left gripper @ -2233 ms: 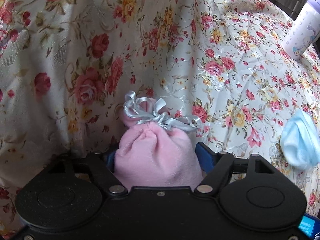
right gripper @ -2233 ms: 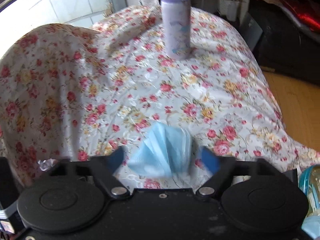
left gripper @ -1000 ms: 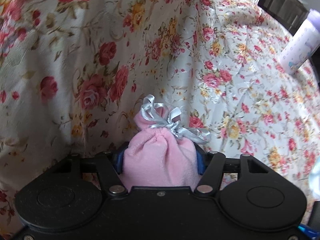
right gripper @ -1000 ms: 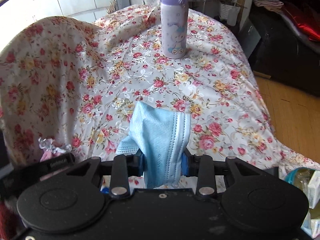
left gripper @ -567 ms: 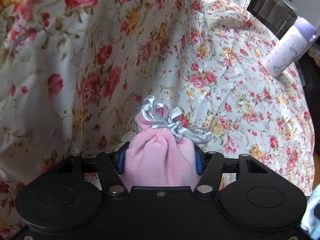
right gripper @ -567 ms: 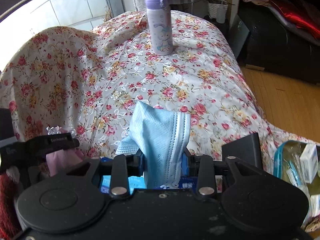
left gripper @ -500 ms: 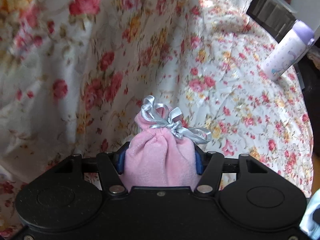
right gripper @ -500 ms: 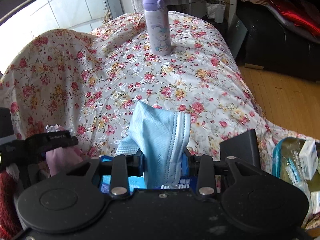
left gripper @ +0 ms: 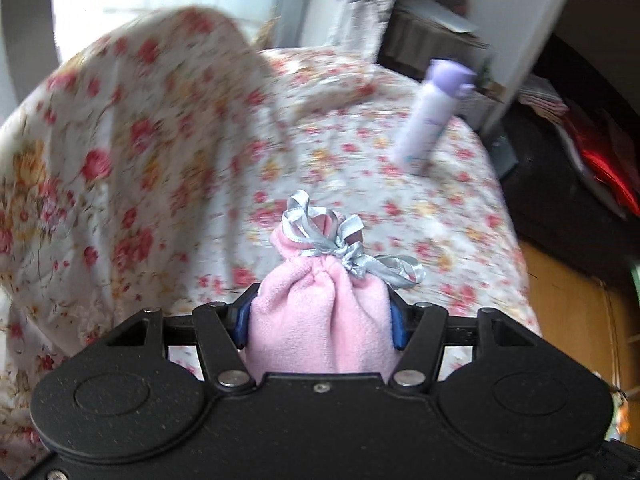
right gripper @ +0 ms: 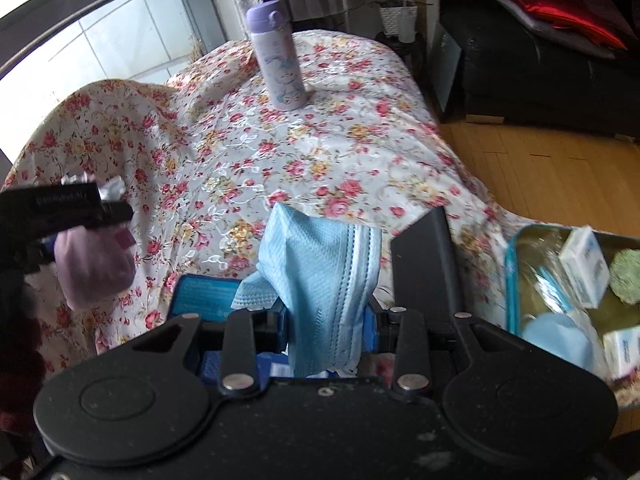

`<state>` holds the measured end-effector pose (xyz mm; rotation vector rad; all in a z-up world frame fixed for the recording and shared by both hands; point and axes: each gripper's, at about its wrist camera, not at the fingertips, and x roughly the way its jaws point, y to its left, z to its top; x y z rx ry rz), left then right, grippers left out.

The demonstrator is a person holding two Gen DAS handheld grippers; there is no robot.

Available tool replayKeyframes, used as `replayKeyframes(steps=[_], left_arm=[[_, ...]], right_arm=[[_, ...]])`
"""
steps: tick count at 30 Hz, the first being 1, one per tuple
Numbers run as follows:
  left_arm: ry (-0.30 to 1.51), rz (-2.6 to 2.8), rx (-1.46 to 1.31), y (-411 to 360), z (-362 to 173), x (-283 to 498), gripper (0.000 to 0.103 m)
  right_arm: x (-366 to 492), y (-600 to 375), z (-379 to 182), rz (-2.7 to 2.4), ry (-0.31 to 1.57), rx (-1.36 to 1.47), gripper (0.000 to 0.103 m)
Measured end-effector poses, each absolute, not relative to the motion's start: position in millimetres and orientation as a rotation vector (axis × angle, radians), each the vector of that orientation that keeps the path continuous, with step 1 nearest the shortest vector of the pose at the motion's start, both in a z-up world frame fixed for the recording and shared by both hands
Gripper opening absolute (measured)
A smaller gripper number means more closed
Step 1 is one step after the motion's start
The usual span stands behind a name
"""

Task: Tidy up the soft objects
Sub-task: 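Carry the pink pouch and blue mask over the gold tin tray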

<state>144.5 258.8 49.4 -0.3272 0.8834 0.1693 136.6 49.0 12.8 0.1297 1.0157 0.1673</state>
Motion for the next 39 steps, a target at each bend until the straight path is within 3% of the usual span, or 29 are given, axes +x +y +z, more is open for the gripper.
replayKeyframes(steps=[24, 39], left_arm=[[1.033, -0.284, -0.08, 63.9, 59.6, 92.8, 0.057], [1.045, -0.388, -0.017, -50.1, 54.2, 133.8, 0.057]], right_arm=[[17.0, -125.6, -11.3, -0.167, 1.009, 0.301, 0.034], [14.4, -244.1, -18.6, -0.395, 0.893, 0.431, 0.034]])
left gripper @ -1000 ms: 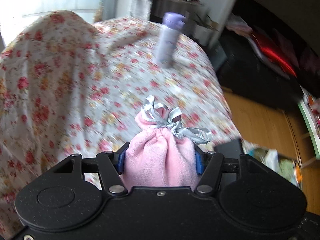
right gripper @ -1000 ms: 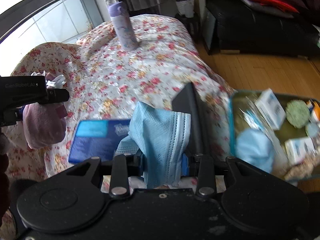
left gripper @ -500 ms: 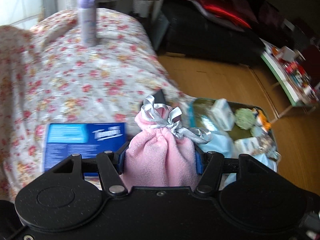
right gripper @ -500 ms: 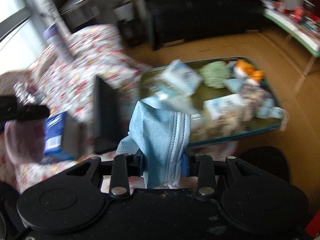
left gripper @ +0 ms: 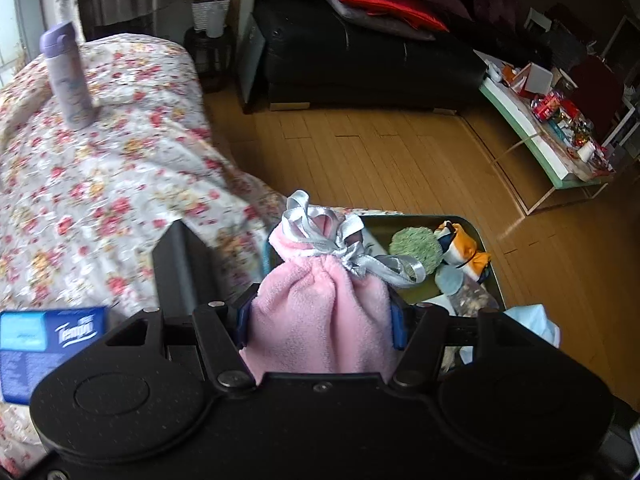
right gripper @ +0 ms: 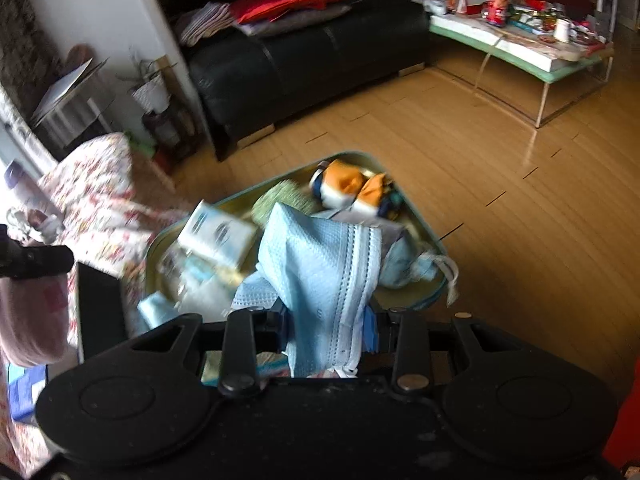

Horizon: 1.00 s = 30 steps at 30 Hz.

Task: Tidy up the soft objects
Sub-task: 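Carry the pink pouch and blue mask over the gold tin tray, then open both tools to drop the pouch and mask into the tray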

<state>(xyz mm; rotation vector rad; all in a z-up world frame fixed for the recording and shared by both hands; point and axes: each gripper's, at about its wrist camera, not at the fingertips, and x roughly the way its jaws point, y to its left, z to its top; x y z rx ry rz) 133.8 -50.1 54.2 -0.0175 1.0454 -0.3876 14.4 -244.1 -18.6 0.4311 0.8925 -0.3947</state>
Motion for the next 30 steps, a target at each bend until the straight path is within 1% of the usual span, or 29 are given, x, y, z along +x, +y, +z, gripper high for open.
replayKeyframes(steps=[10, 11, 12, 14, 17, 28, 30], left_arm=[[1.101, -0.409, 0.026, -98.1, 30.7, 155.7, 0.058], [1.108, -0.409, 0.032, -101.1, 27.8, 157.0, 0.059], [1.115, -0.407, 0.036, -103.1, 25.8, 158.4, 0.065], [1.112, -0.402, 0.038, -103.8, 23.0, 159.0, 0.07], [1.103, -0.392, 0.054, -101.9, 21.3, 159.1, 0.073], [1.084, -0.319, 0.062, -80.8, 18.9, 157.4, 0.074], [1.088, -0.305, 0.049, -72.4, 18.4, 157.2, 0.074]], right_arm=[[32.9, -277.9, -27.9, -0.428, 0.874, 0.464, 0.034], [35.5, -279.8, -29.0, -0.429, 0.874, 0.464, 0.034], [37.7, -281.1, -29.4, -0.43, 0.873, 0.465, 0.034], [42.7, -285.7, -31.8, -0.428, 0.873, 0.47, 0.034], [49.6, -286.4, -32.8, -0.425, 0.873, 0.468, 0.034], [74.3, -273.0, -29.2, -0.379, 0.874, 0.442, 0.034], [77.0, -269.4, -28.2, -0.373, 0.871, 0.43, 0.036]])
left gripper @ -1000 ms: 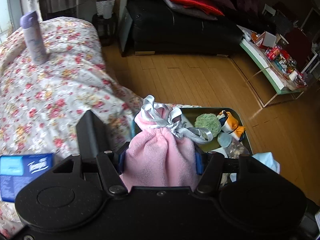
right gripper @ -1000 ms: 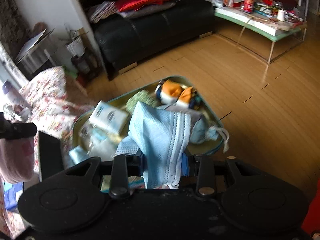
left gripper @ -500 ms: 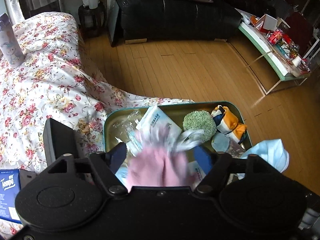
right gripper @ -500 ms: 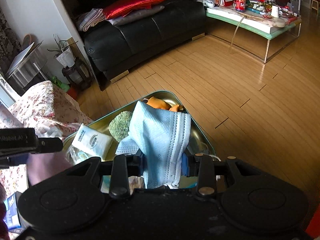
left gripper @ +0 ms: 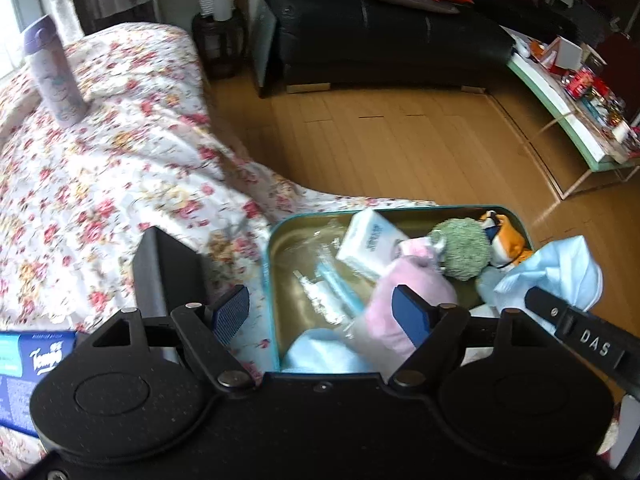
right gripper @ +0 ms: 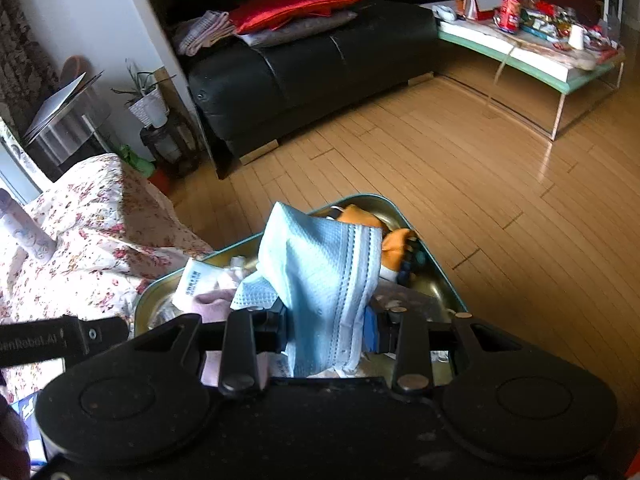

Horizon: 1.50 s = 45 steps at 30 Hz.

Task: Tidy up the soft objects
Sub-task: 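Open both tools to drop the pouch and mask into the tray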

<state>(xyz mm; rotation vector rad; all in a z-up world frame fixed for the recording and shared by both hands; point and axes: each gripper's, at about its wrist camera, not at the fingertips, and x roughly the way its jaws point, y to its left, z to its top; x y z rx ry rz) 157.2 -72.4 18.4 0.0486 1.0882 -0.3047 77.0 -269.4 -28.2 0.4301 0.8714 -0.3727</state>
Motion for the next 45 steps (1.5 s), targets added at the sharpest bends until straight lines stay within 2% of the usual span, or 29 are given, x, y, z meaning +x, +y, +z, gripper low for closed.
replayKeyframes(steps=[13, 15, 16, 45], left_arm=[[1.097, -0.24, 0.005, -32.7, 16.4, 152.7, 0.076], [1.099, -0.243, 0.002, -32.1, 15.3, 151.0, 0.077], [1.1, -0.246, 0.002, -32.2, 14.8, 150.0, 0.077], [1.089, -0.201, 0.007, -0.9, 23.6, 110.3, 0.082]], right_arm=[[85.0, -267.7, -23.7, -0.381, 0.873, 0.385, 0.039], [88.0, -273.4, -27.4, -0.357, 0.887, 0.394, 0.059], [89.0, -274.9, -28.5, -0.36, 0.886, 0.396, 0.06], [52.5, -235.3, -17.6, -0.42, 0.901, 0.249, 0.065]])
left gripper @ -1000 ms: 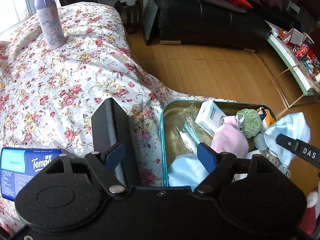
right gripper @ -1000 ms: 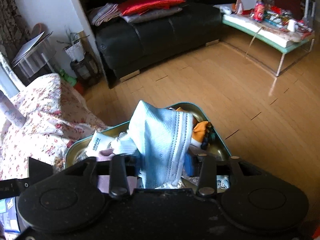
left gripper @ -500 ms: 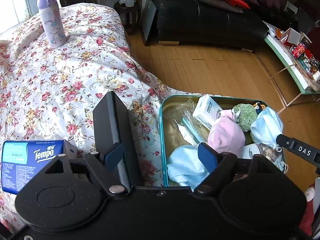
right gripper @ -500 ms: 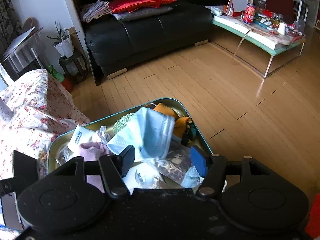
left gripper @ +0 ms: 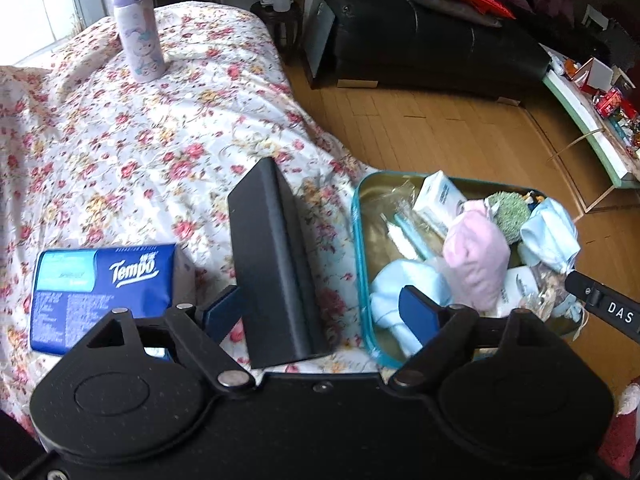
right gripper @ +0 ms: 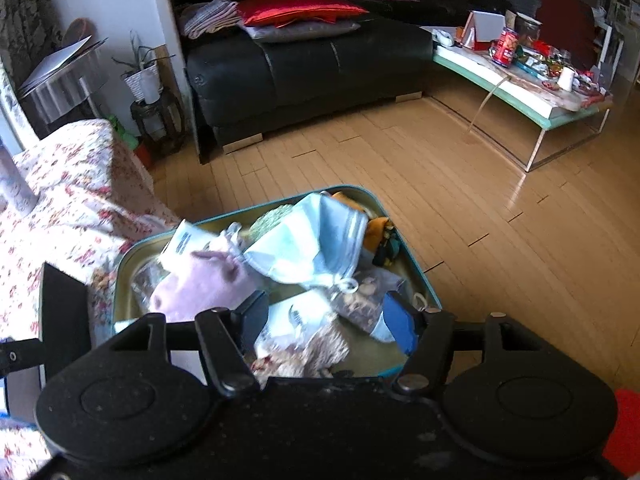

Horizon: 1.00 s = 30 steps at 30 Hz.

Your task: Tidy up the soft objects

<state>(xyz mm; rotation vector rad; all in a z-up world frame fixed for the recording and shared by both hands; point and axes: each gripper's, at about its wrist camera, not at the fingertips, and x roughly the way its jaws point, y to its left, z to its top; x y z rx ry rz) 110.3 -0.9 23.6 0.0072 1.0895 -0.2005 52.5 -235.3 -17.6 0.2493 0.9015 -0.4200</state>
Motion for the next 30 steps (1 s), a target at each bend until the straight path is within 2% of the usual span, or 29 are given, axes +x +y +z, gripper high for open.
replayKeyframes(steps=[18, 30], left_arm=[[1.068, -0.206, 0.029, -1.5, 21.1, 62.3, 0.084], [1.002, -0.199, 0.047, 1.4, 19.1, 36.0, 0.087]], right_arm=[[15.4, -205.1, -53.0, -0.427, 0.95, 0.132, 0.067], [17.9, -209.0, -60.4, -0.401, 0.974, 0.211, 0.068]])
